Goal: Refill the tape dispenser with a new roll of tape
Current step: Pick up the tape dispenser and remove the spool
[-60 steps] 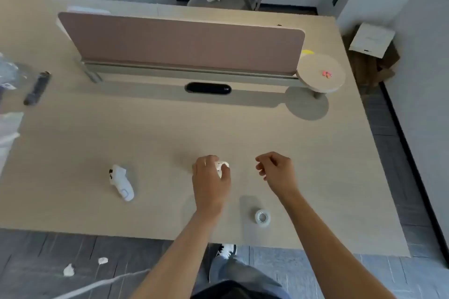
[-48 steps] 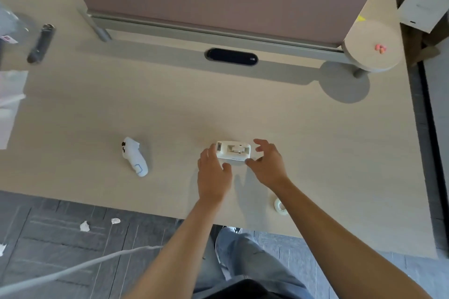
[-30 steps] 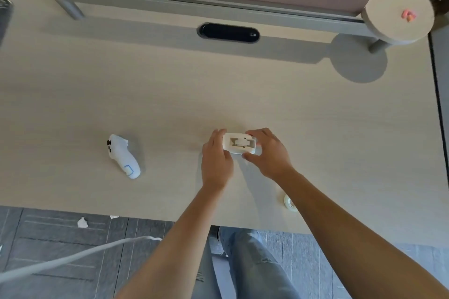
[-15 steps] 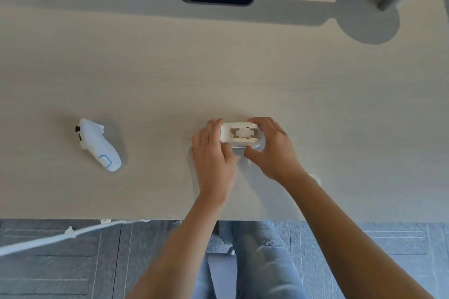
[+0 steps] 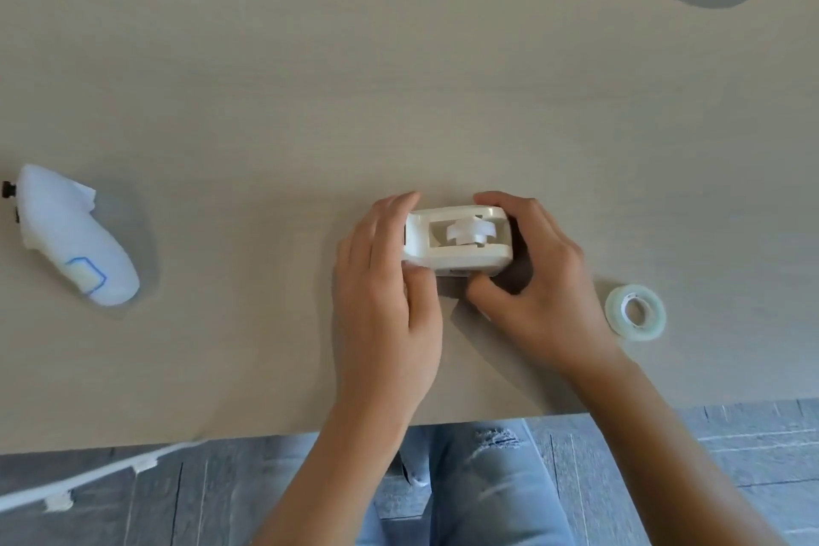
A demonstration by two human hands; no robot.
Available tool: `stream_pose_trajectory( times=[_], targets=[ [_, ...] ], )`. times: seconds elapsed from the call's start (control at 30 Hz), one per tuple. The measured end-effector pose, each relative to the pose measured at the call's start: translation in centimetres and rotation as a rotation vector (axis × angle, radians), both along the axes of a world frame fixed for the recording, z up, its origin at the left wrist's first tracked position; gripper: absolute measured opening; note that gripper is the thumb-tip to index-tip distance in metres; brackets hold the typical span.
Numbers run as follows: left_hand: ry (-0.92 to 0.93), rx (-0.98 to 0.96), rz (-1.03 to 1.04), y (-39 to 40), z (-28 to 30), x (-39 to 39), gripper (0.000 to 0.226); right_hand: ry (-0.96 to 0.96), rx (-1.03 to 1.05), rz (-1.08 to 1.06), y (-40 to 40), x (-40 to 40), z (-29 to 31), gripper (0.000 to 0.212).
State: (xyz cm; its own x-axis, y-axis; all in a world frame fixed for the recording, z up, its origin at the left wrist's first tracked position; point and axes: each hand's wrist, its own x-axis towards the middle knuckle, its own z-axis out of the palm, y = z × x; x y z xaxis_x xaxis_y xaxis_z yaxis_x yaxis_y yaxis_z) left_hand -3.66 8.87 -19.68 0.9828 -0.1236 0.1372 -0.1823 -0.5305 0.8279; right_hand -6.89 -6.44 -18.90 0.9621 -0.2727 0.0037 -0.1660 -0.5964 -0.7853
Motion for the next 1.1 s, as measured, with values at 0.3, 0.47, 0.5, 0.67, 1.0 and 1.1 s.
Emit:
stream_pose_trajectory(
  times=[0.3, 0.47, 0.5, 0.67, 1.0, 1.1],
  targets=[
    [-0.163, -0.003, -0.117, 2.4, -2.4, -4.5, 0.067, -0.103, -0.104, 0.028, 1.0, -5.4, -2.5, 0.072],
    [-0.2, 0.042, -0.097, 2.7, -2.9, -6.4, 0.073, -0.18, 0.113, 0.048, 0.9, -7.8, -2.3, 0.072],
    [-0.205, 0.028, -0.093, 2.7, -2.7, -6.5, 0.074, -0.223, 0.172, 0.021, 0.7, -7.8, -2.0, 0.067],
    [-0.229, 0.028, -0.14, 3.0, -1.5, -5.9, 0.076, -0.392, 0.034, 0.005, -0.4, -6.3, -0.1, 0.027],
    [-0.195, 0.024, -0.234, 2.9, -1.8, -4.4, 0.07, -0.234, -0.233, 0.209, -0.7, -4.4, 2.6, 0.017],
    [-0.216, 0.043, -0.233, 3.0, -1.9, -4.5, 0.067, -0.231, -0.246, 0.218, -1.2, -4.4, 3.1, 0.015]
  ],
)
